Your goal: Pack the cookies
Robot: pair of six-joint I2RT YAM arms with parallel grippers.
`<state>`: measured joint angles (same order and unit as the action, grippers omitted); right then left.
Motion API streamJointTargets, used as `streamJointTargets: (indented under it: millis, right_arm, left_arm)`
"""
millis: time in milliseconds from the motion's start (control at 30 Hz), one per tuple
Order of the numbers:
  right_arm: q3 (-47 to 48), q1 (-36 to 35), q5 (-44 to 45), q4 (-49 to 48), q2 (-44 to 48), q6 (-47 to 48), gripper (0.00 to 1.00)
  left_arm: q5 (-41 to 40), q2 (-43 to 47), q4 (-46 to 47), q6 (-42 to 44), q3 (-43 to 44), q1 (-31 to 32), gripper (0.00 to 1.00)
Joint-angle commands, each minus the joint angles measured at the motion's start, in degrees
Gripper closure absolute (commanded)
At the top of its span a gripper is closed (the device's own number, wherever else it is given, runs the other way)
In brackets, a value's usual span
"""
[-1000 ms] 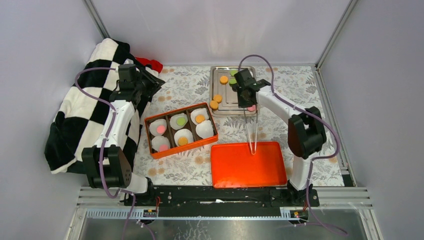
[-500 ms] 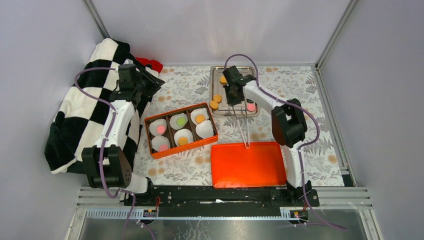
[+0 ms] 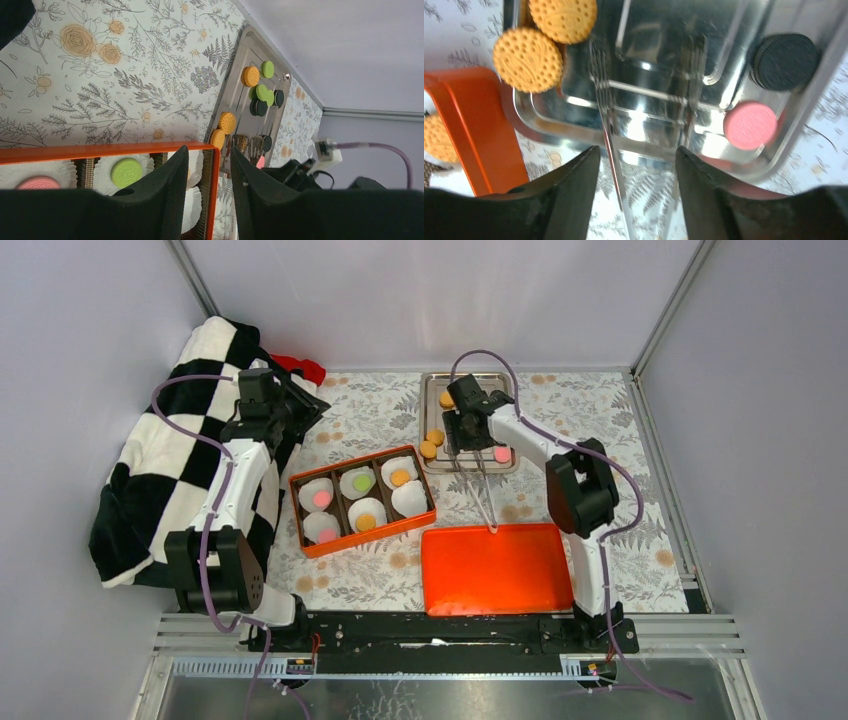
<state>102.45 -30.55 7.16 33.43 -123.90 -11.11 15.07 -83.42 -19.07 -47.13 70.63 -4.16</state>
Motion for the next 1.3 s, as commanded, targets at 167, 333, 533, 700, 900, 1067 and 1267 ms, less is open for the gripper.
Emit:
streamJointTargets:
  millis: [167, 333, 533, 700, 900, 1067, 1267]
  right_arm:
    - [-18.02, -1.27, 3.73, -2.27, 22.06, -1.55, 0.3]
    - [-27.66, -1.35, -0.48, -3.77, 27.21, -2.73, 0.27]
    - [-32.15, -1.44, -4.65, -4.51, 27.22, -3.23, 0.23]
    - [-35.04, -1.59, -7.04, -7.38, 25.14, -4.02, 0.18]
    - [-32.07, -1.54, -6.69, -8.12, 17.56, -3.86, 0.18]
    - [-27.92, -1.57, -3.02, -7.58, 12.09, -5.07, 0.24]
    - [-28.26, -1.59, -0.56, -5.99, 10.82, -6.04, 0.7]
  left_arm:
    - [-0.13, -0.14, 1.21, 1.08, 1.96, 0.76, 0.59]
    - [-0.13, -0.58, 1.23, 0.82, 1.98, 1.53, 0.59]
    - [-0.79, -0.46, 0.47, 1.32, 2.48, 1.79, 0.59]
    - [-0.83, -0.42, 0.07, 1.51, 2.5, 1.79, 0.59]
    - [-0.85, -0.57, 0.09, 1.5, 2.3, 1.77, 0.59]
    - [-0.79, -0.88, 0.29, 1.61, 1.87, 1.82, 0.59]
    - [-0.57, -1.5, 0.44, 1.78, 1.71, 1.75, 0.59]
